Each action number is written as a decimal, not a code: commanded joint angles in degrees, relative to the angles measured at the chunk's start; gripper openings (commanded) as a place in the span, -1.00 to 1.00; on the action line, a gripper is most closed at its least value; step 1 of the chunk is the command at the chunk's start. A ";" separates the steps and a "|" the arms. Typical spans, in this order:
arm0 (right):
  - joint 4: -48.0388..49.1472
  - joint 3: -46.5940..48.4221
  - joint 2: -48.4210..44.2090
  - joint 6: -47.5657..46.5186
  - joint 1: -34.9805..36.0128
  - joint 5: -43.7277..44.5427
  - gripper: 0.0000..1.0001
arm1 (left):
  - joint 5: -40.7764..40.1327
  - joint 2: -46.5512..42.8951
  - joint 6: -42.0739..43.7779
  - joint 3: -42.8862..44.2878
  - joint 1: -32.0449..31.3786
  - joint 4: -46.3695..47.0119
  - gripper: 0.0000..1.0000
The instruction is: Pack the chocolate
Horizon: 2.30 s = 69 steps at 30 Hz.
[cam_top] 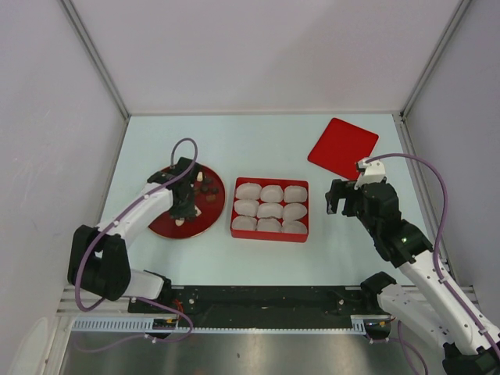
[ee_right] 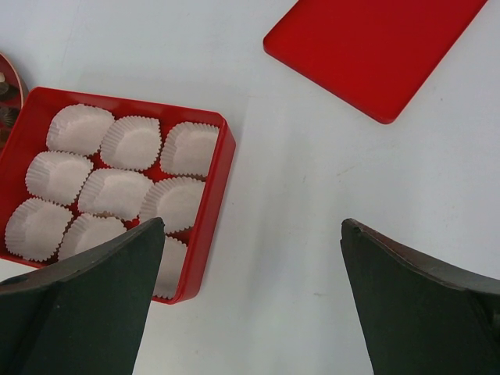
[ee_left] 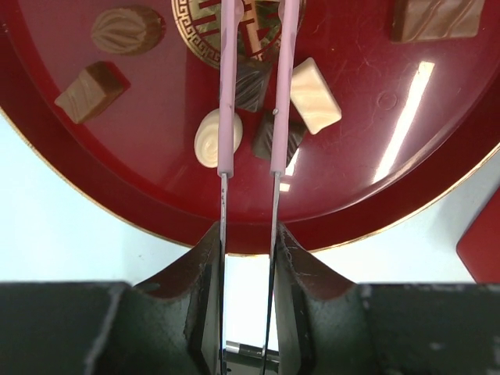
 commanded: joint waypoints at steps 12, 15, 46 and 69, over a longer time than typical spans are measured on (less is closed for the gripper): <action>2.84 0.13 -0.37 -1.03 0.36 -0.73 0.99 | -1.94 -8.31 1.70 1.75 0.96 -2.71 -0.99; 2.92 0.13 -0.37 -0.94 0.36 -0.82 0.99 | -1.33 -8.49 1.88 1.75 0.96 -2.89 -0.99; 2.66 0.30 -1.16 -1.65 0.09 0.77 0.98 | 15.19 0.37 15.24 21.26 -26.19 7.57 -0.99; 2.22 0.30 -0.11 -2.26 -1.84 1.38 0.99 | 16.60 21.57 22.27 32.86 -31.82 7.31 -0.99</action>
